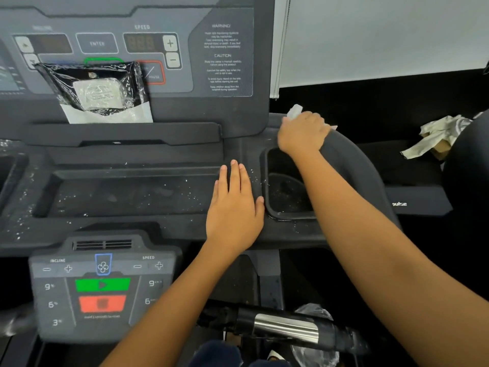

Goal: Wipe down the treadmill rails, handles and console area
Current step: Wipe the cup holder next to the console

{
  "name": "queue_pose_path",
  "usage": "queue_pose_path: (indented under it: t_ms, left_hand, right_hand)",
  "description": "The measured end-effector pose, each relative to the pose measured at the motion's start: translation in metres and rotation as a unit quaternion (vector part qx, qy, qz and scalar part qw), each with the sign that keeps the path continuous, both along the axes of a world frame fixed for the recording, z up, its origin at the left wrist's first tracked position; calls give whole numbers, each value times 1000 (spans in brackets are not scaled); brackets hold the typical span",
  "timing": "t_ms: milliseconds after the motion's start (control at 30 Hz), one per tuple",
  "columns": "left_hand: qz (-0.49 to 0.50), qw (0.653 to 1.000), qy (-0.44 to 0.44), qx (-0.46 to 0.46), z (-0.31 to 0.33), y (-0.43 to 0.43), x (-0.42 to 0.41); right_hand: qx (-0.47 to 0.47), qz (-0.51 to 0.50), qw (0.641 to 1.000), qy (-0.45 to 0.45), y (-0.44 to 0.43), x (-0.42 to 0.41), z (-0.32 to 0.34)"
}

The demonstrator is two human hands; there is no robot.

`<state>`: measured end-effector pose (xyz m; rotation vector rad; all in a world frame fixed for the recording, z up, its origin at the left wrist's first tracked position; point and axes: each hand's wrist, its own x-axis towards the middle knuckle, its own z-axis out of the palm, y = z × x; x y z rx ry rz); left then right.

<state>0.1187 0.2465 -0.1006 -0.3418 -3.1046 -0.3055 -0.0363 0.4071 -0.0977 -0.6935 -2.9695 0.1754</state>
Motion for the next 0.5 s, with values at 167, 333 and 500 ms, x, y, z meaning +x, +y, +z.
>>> queue_pose_path:
  t_ms: [167,333,500]
  left_hand:
    - [16,999,-8,45,-2,0,0]
    - [48,994,-20,97,3,1,3]
    - [45,995,-22,90,6,1,6]
  right_hand:
    - [20,289,957,30,-77,13,2]
    - [-14,347,938,-14,-37,36,1]
    - [-22,179,984,-5,16,66,10]
